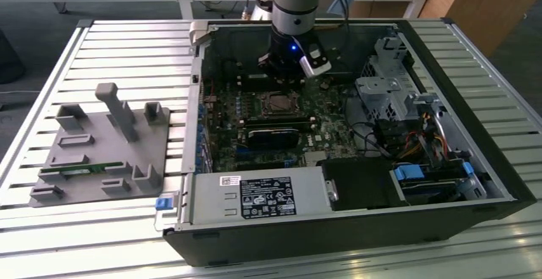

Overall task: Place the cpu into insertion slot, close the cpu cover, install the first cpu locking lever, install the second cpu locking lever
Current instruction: 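Install the first cpu locking lever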

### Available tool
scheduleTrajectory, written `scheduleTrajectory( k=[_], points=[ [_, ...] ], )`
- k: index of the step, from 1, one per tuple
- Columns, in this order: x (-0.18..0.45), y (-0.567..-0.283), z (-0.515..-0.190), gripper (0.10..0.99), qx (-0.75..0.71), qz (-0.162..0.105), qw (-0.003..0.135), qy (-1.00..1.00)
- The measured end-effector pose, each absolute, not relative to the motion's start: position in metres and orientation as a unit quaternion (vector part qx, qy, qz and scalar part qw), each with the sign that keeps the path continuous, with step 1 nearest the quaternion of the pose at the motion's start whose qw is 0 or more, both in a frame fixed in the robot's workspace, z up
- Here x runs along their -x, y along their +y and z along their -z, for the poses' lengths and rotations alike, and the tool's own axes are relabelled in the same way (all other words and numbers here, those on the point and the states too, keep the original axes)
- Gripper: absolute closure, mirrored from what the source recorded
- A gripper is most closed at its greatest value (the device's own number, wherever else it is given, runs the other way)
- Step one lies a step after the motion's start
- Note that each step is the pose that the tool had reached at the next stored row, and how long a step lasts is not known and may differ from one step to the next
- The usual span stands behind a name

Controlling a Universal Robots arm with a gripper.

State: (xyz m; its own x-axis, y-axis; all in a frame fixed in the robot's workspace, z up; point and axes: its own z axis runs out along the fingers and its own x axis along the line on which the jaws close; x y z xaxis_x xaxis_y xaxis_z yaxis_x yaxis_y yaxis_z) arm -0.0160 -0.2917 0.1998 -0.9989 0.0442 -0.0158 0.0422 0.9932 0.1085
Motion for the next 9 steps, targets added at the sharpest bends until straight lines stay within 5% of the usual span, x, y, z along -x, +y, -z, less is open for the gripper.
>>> scheduleTrajectory(
  k=[9],
  points=[
    [0.016,-0.2916,-0.1977,0.98,-0.021,-0.035,0.009,0.999]
  ],
)
